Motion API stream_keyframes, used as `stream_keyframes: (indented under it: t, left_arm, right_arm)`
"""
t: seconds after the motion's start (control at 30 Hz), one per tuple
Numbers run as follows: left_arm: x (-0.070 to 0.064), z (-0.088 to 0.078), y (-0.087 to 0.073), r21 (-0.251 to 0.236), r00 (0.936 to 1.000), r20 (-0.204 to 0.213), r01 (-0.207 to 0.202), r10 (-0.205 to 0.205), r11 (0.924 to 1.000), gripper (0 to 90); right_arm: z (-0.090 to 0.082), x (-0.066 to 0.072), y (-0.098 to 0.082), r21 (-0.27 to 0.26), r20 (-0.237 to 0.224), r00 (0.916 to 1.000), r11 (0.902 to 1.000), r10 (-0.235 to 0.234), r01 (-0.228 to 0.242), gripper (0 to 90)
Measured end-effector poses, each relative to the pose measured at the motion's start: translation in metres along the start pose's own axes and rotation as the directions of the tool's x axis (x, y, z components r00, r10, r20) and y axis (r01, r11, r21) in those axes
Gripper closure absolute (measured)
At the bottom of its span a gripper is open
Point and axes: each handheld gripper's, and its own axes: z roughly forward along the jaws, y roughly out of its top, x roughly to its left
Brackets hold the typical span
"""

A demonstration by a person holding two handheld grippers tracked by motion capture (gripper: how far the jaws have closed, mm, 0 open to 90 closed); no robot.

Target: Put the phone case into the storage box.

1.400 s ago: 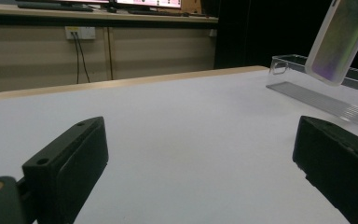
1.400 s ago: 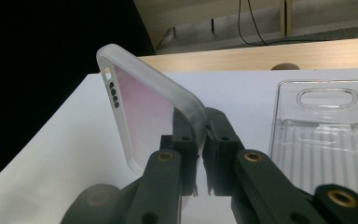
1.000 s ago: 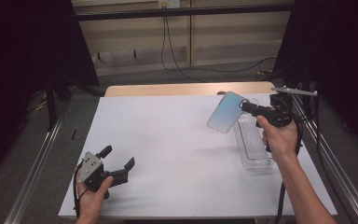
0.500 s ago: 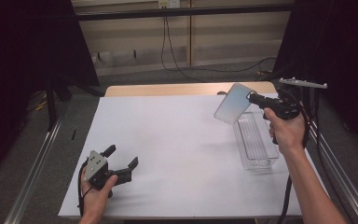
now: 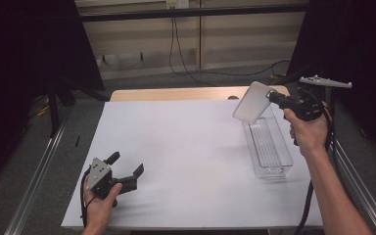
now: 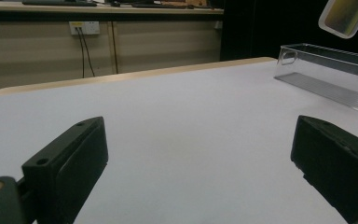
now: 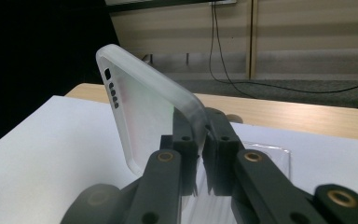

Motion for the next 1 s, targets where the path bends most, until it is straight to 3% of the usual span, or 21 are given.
stream_keyframes:
  t: [0.07, 0.43, 1.0]
  left_arm:
    - [0.001, 0.000, 0.000, 0.001, 0.9997, -0.025, 0.001, -0.001, 1.0000, 3.8]
    - [0.003, -0.001, 0.001, 0.001, 0.9999, -0.016, 0.003, -0.003, 1.0000, 3.8]
    - [0.001, 0.002, 0.001, 0.007, 0.9999, -0.012, -0.008, 0.008, 0.9999, 3.8]
  right_arm:
    - [0.000, -0.003, 0.001, -0.003, 0.015, 0.9999, 1.0000, -0.005, 0.005, 84.2]
    - [0.001, -0.016, 0.003, -0.016, 0.070, 0.9949, 0.9972, -0.072, 0.073, 84.2]
    - [0.018, -0.036, -0.001, 0.016, 0.112, 0.9900, 0.9963, -0.085, 0.084, 84.2]
